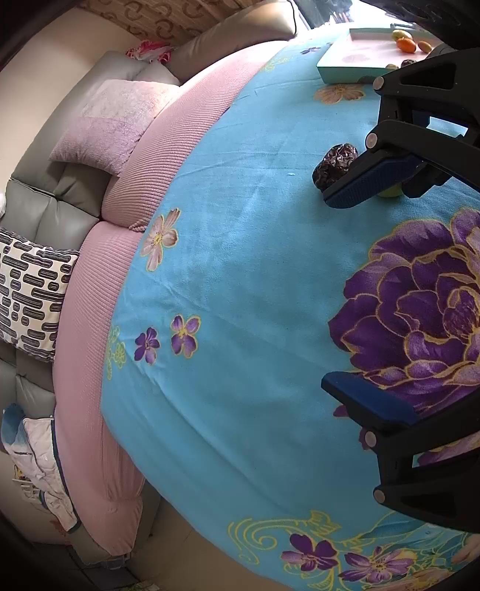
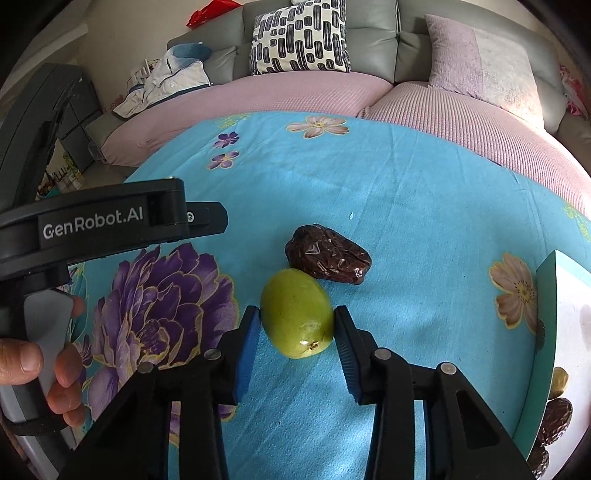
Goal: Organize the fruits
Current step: 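Grasp the small green fruit with the right gripper, then grasp the dried date with the left gripper while the right gripper holds the green fruit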
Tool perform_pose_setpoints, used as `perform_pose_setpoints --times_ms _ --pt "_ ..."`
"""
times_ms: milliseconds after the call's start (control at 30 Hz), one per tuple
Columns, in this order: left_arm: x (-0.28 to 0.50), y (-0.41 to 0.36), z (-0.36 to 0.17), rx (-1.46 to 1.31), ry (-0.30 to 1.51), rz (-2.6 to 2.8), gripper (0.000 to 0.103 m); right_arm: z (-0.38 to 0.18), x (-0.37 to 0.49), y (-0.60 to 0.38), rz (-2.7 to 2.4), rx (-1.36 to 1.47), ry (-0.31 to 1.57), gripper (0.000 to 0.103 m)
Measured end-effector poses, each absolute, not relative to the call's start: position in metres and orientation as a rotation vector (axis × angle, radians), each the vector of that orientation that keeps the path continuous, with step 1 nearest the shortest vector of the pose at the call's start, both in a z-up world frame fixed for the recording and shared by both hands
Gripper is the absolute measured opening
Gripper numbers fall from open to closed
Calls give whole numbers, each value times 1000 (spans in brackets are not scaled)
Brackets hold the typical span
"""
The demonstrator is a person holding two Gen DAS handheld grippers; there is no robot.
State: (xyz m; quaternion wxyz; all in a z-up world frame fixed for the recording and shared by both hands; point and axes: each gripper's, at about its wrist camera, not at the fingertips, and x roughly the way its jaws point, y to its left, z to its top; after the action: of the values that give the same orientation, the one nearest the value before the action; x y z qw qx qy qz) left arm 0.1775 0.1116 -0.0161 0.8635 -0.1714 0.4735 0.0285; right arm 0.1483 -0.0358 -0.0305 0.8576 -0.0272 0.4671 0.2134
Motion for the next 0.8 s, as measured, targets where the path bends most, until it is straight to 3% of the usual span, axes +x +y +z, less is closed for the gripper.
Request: perform_pose_setpoints --times_ms 300,433,800 --pt "180 99 -14 -391 974 -21 91 -14 141 -68 403 -55 958 42" --pt "183 88 -15 -392 970 -65 84 -6 140 -87 370 -44 941 42" --pt "192 42 -17 -304 975 -156 82 8 141 -122 314 -2 909 42"
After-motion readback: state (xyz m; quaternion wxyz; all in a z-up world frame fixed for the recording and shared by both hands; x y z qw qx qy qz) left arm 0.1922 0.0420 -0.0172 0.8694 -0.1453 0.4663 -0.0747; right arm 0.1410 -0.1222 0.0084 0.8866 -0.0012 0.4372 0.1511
